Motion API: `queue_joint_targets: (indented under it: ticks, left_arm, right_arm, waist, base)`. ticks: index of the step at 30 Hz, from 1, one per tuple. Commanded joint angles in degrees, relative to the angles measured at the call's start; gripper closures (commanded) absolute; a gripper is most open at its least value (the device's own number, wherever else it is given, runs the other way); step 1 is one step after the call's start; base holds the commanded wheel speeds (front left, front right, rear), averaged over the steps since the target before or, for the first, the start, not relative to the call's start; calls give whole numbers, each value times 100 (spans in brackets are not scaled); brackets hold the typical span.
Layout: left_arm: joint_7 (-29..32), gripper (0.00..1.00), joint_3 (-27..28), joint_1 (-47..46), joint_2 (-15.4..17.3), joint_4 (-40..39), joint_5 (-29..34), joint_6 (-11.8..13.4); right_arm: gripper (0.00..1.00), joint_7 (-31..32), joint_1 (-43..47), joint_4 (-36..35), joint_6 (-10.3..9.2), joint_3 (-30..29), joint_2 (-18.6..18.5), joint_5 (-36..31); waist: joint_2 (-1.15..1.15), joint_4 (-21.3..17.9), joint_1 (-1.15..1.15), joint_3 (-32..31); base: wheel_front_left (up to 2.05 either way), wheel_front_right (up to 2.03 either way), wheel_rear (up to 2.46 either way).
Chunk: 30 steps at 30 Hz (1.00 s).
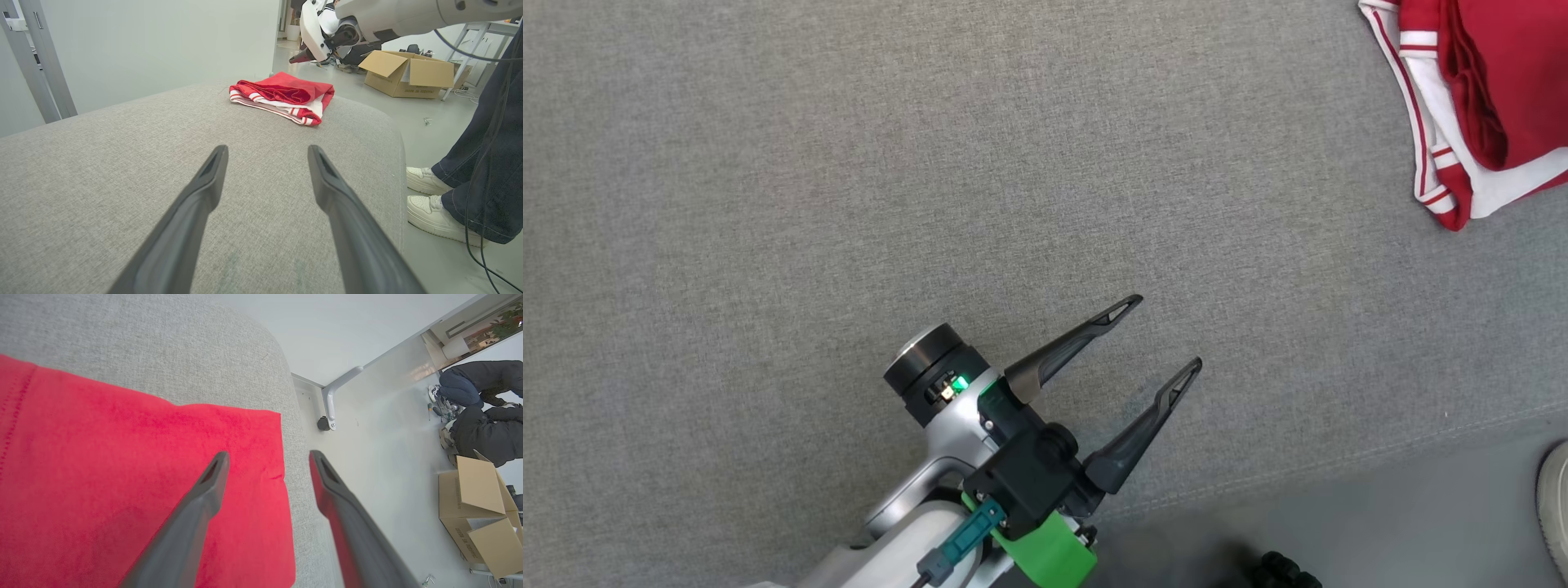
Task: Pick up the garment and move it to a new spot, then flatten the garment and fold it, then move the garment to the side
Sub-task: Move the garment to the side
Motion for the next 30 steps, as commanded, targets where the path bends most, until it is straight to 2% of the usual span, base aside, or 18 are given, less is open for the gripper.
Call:
queue_joint_targets:
  ticks: [1,8,17,23,30]
  left_arm:
    - [-46,0,22,-77,24,9,-39,27]
    - [-198,0,173,-38,-98,291,-195,168]
    - [-311,0,708,341,-160,934,-652,516]
    - [-347,0,1376,605,-259,1349,-1132,797]
    - [-347,0,2084,898,-357,1770,-1509,1018]
  right_arm:
    - [0,-85,99,52,-10,-64,1,-44]
    - [0,-754,404,187,-10,-259,270,193]
    - [0,-1407,974,253,-10,170,748,697]
    - [0,-1865,1555,-65,-10,164,1071,1344]
    - [0,-2019,2470,-804,-10,105,1440,1954]
  waist:
    - [0,30,0,-65]
    - [0,217,0,-579]
    - [0,477,0,-1581]
    - [0,788,0,-2257]
    - [0,1126,0,-2914]
  base:
    - [0,0,0]
    - [0,0,0]
    - [0,0,0]
    - [0,0,0]
    - [0,0,0]
